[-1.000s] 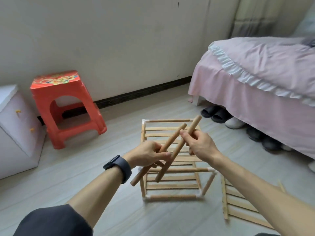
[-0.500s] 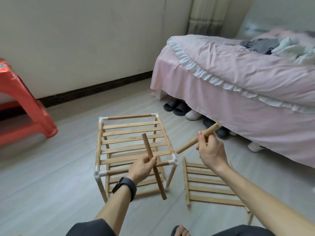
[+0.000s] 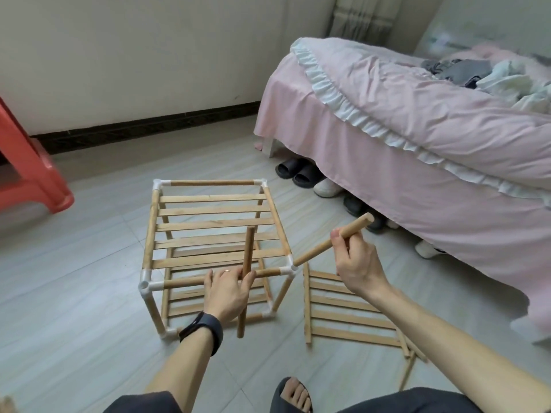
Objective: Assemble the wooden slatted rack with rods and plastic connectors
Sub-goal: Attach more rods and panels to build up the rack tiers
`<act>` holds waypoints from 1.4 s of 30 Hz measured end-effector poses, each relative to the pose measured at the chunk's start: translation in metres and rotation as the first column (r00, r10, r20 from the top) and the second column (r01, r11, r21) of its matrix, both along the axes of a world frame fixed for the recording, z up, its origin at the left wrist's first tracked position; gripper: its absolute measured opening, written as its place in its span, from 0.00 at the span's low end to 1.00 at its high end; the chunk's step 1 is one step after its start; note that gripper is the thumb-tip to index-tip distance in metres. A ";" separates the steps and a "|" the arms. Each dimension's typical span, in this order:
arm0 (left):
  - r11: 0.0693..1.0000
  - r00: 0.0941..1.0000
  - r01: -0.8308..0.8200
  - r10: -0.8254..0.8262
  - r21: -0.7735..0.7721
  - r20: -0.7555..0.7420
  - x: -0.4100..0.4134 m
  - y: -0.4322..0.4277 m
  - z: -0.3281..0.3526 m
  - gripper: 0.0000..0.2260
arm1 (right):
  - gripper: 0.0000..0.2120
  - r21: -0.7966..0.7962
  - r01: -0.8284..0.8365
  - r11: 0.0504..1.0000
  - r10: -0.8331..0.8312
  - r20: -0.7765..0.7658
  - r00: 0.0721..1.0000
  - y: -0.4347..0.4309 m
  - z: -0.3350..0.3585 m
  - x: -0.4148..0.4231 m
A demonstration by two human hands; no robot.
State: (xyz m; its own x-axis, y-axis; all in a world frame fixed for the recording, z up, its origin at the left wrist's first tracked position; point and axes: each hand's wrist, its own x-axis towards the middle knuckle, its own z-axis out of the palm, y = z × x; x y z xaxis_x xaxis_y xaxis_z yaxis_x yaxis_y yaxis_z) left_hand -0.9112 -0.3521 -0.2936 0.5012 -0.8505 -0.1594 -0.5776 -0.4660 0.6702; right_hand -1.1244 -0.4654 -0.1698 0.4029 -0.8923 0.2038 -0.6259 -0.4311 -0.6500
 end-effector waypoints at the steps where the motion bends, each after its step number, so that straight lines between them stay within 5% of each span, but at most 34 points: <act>1: 1.000 1.000 -0.004 0.004 -0.008 -0.001 0.001 -0.001 -0.002 0.11 | 0.13 -0.030 -0.037 0.999 0.036 -0.030 0.999 0.002 -0.001 0.000; 9: 1.000 0.999 -0.027 0.028 -0.015 0.036 0.002 -0.005 -0.010 0.16 | 0.10 -0.161 -0.263 0.951 0.234 -0.180 0.956 0.018 -0.006 0.016; 18: 1.000 0.998 0.016 -0.016 0.003 0.058 0.002 0.000 -0.013 0.19 | 0.15 -0.019 -0.024 1.000 0.021 -0.125 0.992 -0.029 0.002 0.026; 26: 1.000 0.998 0.018 -0.018 0.005 0.063 0.002 0.002 -0.017 0.22 | 0.12 -0.139 -0.118 0.983 0.105 -0.097 0.990 -0.010 -0.008 0.049; 32: 1.000 0.991 0.022 -0.021 -0.008 0.129 0.005 -0.003 -0.014 0.20 | 0.15 -0.056 0.095 0.994 -0.096 -0.030 0.995 -0.021 0.004 0.019; 35: 0.999 0.991 0.026 -0.029 0.022 0.131 0.009 -0.008 -0.009 0.19 | 0.05 0.084 0.108 0.991 -0.117 0.103 0.988 -0.019 0.009 0.012; 38: 0.998 0.992 0.023 -0.029 0.050 0.126 0.010 -0.011 -0.003 0.19 | 0.04 0.218 0.047 0.975 -0.140 0.435 0.889 -0.020 0.029 0.025; 42: 0.997 0.990 0.008 -0.019 0.076 0.138 0.008 -0.013 -0.004 0.20 | 0.18 0.313 -0.098 0.945 -0.165 0.712 0.683 -0.013 0.054 0.059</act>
State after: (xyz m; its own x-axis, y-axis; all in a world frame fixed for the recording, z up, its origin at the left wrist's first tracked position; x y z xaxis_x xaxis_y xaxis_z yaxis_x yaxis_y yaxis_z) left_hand -0.9027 -0.3646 -0.2972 0.5115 -0.8455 -0.1532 -0.6691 -0.5037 0.5464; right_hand -1.0654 -0.4783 -0.1154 0.2147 -0.9672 0.1357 0.0855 -0.1197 -0.9891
